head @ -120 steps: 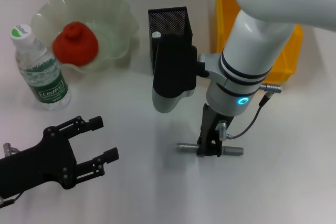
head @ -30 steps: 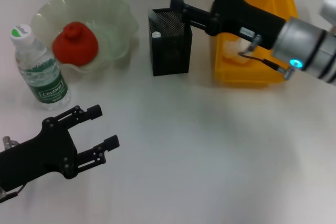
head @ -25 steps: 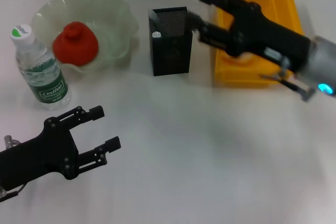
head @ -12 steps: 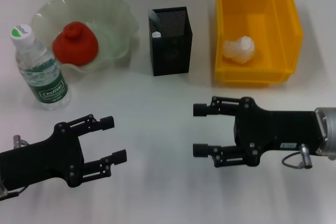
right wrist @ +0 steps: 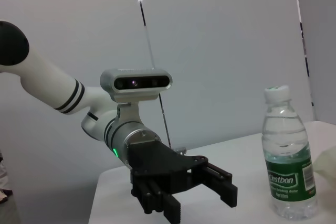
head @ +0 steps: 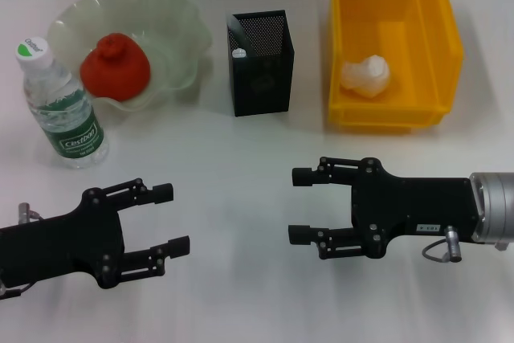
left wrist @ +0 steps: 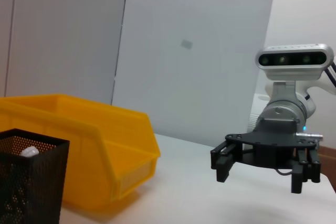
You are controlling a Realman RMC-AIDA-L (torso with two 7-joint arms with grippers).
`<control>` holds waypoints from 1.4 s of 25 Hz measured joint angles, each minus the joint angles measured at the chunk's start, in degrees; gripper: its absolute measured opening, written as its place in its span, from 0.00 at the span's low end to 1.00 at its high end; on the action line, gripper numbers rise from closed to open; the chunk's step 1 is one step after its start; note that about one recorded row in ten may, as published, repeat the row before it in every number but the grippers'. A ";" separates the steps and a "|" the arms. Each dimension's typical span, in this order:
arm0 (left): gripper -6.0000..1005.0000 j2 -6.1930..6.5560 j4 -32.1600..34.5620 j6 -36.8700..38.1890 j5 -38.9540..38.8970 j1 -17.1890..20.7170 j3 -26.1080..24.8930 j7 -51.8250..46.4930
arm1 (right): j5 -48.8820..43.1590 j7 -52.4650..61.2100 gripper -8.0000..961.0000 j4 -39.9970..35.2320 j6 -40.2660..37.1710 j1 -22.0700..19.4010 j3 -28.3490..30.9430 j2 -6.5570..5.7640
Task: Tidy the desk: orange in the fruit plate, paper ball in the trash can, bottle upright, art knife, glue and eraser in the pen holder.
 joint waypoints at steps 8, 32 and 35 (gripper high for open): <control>0.76 0.26 0.54 0.18 0.01 -0.20 0.66 -0.49 | -0.07 -0.03 0.81 -0.01 0.22 0.16 -0.20 0.25; 0.76 0.86 0.62 0.56 -0.09 -0.25 1.39 -0.68 | -0.11 -0.02 0.81 -0.10 0.10 0.45 -0.21 0.45; 0.76 0.86 0.62 0.56 -0.09 -0.32 1.38 -0.65 | -0.11 -0.02 0.80 -0.15 0.12 0.43 -0.22 0.45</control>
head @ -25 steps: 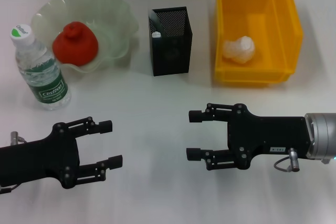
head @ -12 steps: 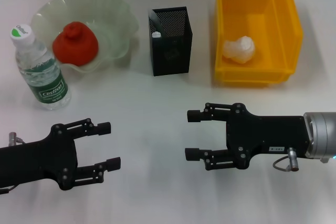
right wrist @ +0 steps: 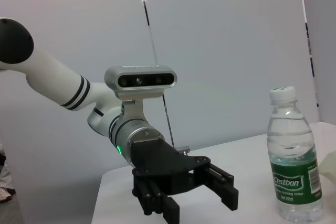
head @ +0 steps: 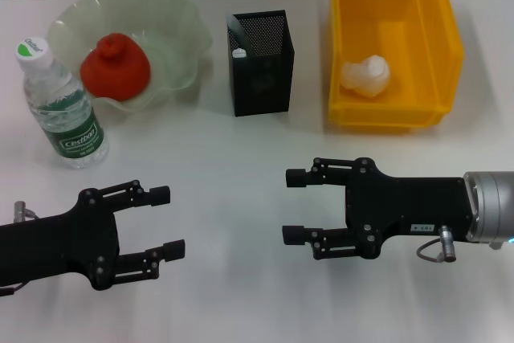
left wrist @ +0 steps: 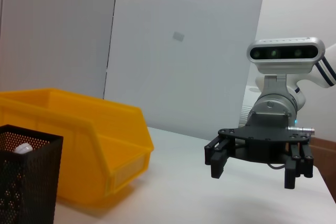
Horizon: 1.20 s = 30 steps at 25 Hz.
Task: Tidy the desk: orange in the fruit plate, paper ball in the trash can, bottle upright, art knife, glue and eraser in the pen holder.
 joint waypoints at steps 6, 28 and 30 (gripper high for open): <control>0.76 -0.06 0.00 0.00 0.00 -0.04 0.00 0.01 | 0.00 0.00 0.79 0.10 0.05 -0.01 0.00 -0.02; 0.76 -0.26 0.00 0.03 0.01 -0.02 0.00 -0.02 | 0.01 0.00 0.79 0.14 -0.03 -0.01 0.00 -0.02; 0.76 -0.26 0.00 0.05 0.01 -0.03 0.00 -0.02 | 0.01 0.00 0.79 0.14 -0.07 -0.01 0.00 -0.02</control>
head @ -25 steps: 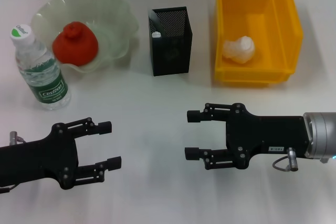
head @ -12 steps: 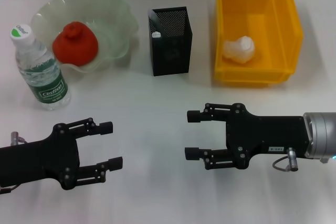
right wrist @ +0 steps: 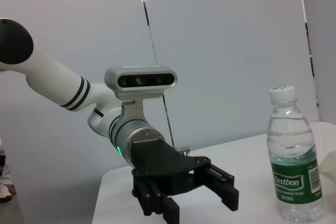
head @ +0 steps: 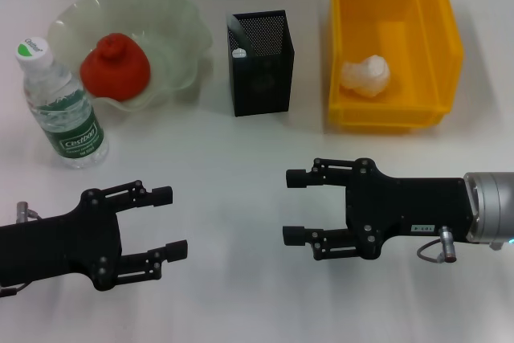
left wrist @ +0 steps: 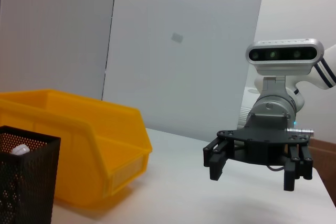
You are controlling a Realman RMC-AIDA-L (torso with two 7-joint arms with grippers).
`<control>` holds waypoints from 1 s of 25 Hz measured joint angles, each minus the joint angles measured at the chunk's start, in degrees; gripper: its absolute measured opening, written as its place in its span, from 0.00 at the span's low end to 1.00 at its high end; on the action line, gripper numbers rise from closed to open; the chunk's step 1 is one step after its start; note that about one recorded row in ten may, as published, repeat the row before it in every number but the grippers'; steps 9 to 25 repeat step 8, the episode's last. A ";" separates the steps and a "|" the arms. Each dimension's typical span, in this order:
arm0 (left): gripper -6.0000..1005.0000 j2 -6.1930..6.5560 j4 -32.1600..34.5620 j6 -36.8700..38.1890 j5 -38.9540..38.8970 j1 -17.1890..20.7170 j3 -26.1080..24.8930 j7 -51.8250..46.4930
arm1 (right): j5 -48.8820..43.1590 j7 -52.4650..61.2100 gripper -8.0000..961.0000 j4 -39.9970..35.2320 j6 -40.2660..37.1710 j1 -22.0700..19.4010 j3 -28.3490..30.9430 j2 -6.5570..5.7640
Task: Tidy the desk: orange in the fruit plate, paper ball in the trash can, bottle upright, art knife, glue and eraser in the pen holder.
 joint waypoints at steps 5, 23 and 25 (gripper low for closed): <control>0.76 0.00 0.03 0.03 0.00 0.00 0.00 0.00 | 0.00 0.23 0.79 -0.06 -0.02 0.04 0.00 0.00; 0.76 0.00 0.06 0.04 0.00 0.00 0.00 0.00 | 0.00 0.26 0.79 -0.10 -0.02 0.07 0.00 0.00; 0.76 0.00 0.06 0.04 0.00 0.00 0.00 0.00 | 0.00 0.26 0.79 -0.10 -0.02 0.07 0.00 0.00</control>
